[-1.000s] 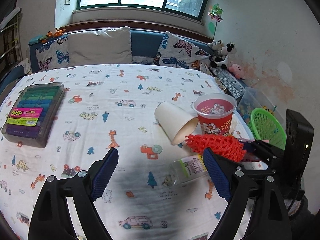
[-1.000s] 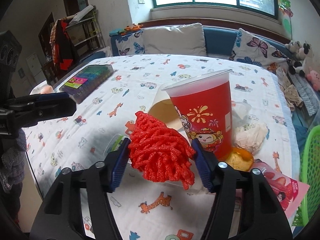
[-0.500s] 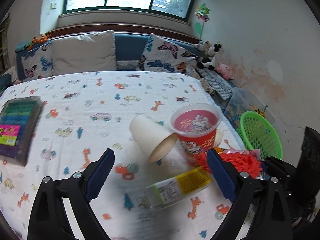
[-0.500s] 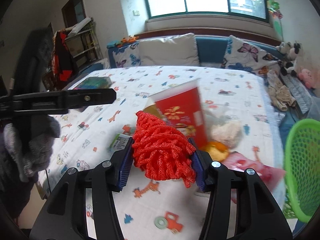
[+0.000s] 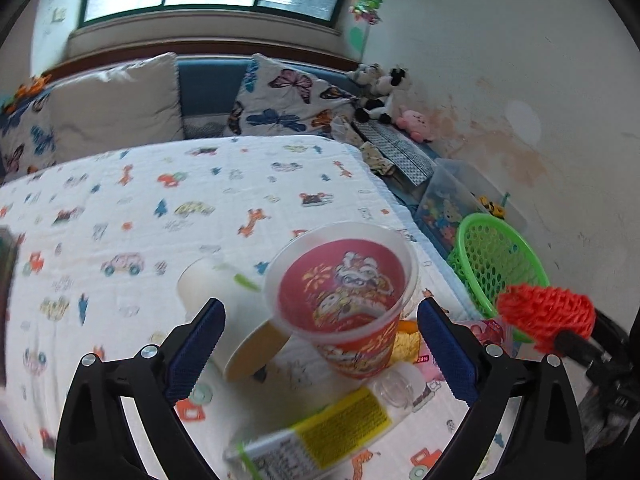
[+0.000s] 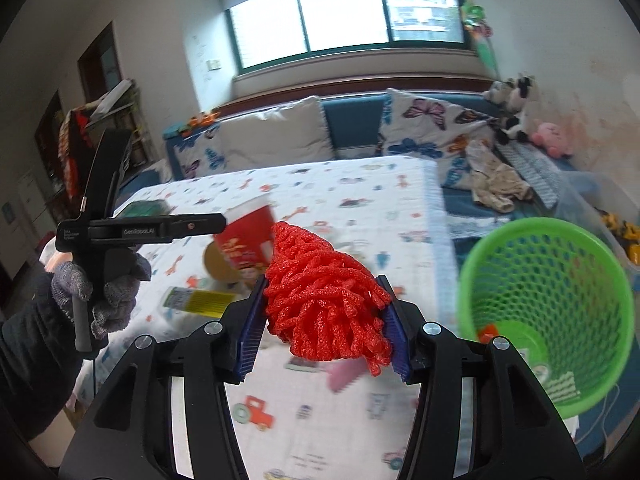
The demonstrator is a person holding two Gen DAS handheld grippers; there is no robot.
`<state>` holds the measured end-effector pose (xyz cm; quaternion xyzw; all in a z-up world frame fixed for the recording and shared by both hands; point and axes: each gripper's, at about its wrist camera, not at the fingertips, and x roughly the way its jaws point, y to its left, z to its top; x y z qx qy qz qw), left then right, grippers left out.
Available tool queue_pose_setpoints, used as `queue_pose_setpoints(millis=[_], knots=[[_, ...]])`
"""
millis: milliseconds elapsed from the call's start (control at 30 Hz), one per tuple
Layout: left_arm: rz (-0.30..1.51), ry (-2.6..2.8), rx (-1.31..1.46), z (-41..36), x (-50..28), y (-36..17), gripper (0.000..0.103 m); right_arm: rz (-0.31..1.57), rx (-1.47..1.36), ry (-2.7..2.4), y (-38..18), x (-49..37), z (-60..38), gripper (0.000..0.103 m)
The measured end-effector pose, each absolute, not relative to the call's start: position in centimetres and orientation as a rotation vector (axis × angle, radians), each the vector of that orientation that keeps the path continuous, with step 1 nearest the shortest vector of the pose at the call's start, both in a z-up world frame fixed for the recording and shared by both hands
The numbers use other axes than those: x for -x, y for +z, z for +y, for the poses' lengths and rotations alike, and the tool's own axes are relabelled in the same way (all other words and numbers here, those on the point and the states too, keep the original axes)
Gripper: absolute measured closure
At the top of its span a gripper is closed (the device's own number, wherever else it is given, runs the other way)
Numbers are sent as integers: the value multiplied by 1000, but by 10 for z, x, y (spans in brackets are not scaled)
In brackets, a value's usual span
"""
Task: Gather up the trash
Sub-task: 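Lift the mesh net toward the basket with right gripper while left grasps red cup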
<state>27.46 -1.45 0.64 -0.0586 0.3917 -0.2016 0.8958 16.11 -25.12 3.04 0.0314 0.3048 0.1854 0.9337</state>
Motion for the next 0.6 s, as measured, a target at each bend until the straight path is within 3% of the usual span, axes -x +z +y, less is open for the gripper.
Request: queue_pose_setpoints(millis=[600], knots=[[835,-535,80,-32,-307,-12,9,628,-121,308,24,-166,-286,50]])
